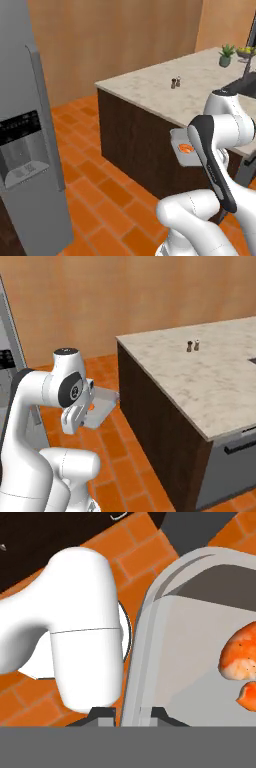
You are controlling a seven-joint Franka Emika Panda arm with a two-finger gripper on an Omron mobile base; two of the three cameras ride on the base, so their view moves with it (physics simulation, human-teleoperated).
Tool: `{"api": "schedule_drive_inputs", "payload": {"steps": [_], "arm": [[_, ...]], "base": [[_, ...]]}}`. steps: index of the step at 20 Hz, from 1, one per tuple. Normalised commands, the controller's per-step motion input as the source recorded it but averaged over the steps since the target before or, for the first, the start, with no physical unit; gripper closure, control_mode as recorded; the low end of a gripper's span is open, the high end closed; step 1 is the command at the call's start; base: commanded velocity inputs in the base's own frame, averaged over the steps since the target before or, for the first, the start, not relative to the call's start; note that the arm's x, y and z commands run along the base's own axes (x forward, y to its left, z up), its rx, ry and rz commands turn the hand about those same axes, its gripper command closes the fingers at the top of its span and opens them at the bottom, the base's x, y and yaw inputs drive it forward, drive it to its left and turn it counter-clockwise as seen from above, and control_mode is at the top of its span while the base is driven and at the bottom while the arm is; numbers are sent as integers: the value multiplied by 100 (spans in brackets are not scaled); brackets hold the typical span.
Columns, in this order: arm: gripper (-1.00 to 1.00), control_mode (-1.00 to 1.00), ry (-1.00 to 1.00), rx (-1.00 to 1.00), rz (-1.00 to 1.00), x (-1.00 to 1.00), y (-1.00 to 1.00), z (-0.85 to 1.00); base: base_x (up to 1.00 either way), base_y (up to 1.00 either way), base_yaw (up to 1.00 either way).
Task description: Take the meat container that has the shrimp and place it on the second highest rack of the freezer. Then take the vegetable container that has the corn and cucumber and place it on the highest rack of the freezer.
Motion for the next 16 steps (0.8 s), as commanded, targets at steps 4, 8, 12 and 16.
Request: {"api": "schedule_drive_inputs", "payload": {"steps": [4, 8, 12, 16], "arm": [[100, 100, 0, 0, 0, 0, 0, 0], [100, 100, 0, 0, 0, 0, 0, 0], [100, 100, 0, 0, 0, 0, 0, 0], [100, 100, 0, 0, 0, 0, 0, 0]], "base": [[1, -45, 80], [16, -62, 65], [23, -93, 37], [51, -62, 18]]}}
